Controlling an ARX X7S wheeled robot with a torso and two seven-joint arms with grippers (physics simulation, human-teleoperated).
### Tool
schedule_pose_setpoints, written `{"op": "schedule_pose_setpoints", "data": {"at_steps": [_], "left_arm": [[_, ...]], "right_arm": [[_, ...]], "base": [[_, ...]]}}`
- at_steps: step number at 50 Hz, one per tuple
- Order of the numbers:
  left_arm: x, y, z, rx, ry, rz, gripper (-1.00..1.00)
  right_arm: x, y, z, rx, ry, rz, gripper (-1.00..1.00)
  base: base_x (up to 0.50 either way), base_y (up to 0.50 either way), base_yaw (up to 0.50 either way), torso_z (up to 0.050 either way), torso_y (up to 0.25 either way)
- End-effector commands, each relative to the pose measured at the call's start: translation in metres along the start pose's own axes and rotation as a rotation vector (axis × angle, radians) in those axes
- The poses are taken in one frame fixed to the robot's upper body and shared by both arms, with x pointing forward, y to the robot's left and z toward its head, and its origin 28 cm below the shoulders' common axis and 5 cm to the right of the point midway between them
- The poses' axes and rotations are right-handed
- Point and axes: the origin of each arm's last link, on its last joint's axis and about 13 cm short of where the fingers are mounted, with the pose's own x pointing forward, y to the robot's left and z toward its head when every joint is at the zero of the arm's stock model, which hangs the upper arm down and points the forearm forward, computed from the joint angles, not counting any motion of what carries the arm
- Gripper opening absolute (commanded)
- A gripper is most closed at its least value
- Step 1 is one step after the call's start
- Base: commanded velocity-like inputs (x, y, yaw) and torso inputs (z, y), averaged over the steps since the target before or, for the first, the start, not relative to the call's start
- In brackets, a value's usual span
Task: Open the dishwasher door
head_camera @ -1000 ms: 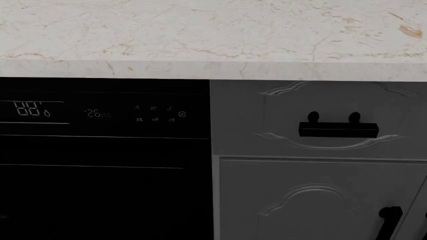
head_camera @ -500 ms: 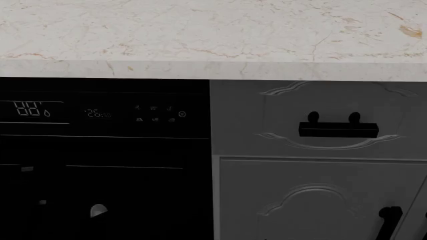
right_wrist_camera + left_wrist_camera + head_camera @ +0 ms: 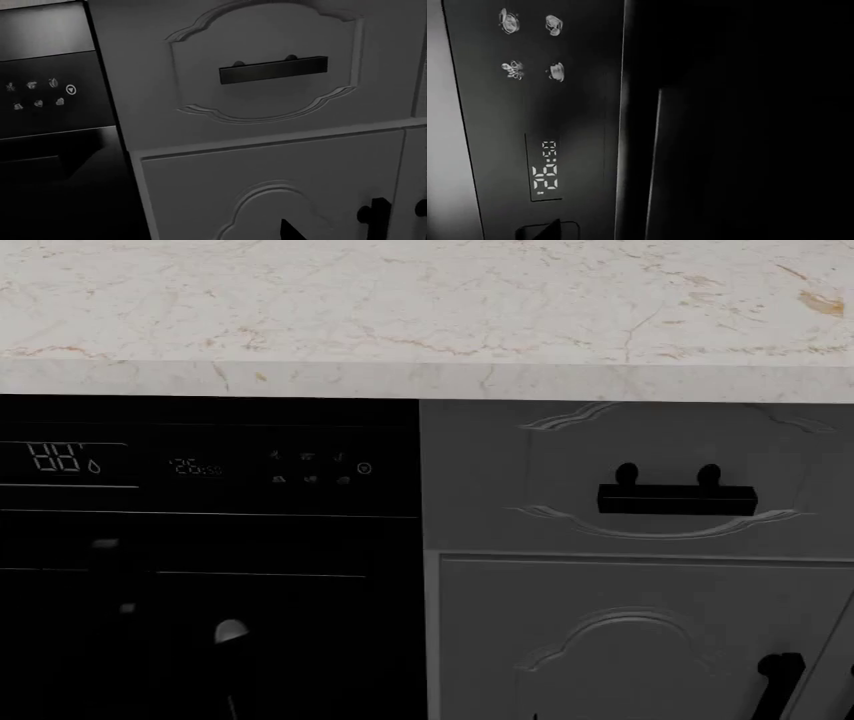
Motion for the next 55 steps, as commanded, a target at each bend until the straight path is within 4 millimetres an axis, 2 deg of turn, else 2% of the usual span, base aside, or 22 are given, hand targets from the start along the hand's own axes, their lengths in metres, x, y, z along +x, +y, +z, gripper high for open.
{"op": "schedule_pose_setpoints", "data": {"at_steps": [1,55], "left_arm": [[0.013,0.0,0.001,0.018,-0.007,-0.005,1.0],[0.053,0.01,0.014,0.09,-0.039,-0.023,1.0]], "right_arm": [[0.001,-0.001,0.0,-0.001,-0.001,-0.004,1.0],[0.001,-0.004,0.003,-0.001,-0.007,-0.023,1.0]], "base": [[0.0,0.0,0.0,0.0,0.0],[0.0,0.0,0.0,0.0,0.0]]}}
